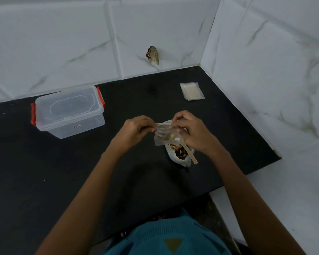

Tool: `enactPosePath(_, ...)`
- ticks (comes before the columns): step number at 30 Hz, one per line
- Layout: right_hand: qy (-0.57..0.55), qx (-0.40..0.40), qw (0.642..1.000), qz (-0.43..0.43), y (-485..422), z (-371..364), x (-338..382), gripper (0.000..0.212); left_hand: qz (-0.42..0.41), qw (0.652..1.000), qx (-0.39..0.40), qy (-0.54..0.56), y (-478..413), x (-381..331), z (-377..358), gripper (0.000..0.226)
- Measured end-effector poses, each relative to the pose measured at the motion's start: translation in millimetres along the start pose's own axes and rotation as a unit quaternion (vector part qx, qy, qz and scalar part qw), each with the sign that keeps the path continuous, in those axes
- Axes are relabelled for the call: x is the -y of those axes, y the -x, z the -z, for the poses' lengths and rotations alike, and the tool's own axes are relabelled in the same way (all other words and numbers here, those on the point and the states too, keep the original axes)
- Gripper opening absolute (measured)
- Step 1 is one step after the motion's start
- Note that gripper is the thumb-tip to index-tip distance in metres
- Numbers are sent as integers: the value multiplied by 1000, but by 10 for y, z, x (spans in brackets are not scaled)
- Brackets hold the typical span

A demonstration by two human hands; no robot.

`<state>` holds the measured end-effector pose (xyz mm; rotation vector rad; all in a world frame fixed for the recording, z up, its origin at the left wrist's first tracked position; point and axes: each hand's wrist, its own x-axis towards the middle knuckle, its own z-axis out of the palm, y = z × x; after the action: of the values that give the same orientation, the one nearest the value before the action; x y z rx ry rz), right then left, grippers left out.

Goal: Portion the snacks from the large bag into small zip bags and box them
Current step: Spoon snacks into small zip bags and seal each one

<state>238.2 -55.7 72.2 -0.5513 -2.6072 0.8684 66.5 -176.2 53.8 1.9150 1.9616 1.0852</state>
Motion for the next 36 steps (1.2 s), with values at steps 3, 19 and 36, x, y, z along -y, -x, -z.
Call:
enactPosePath(3,0,24,1000,-16,-9,-6,81,16,-16,1000,6,-16,-27,-23,63,16)
enactPosePath(19,-274,-49,951,-132,-131,30,307,33,157,942,-110,276,-53,-356,90,50)
enactPosePath(36,-409,-94,885,-203,-138,-50,329,11,212,898,-138,360,-48,-358,93,32)
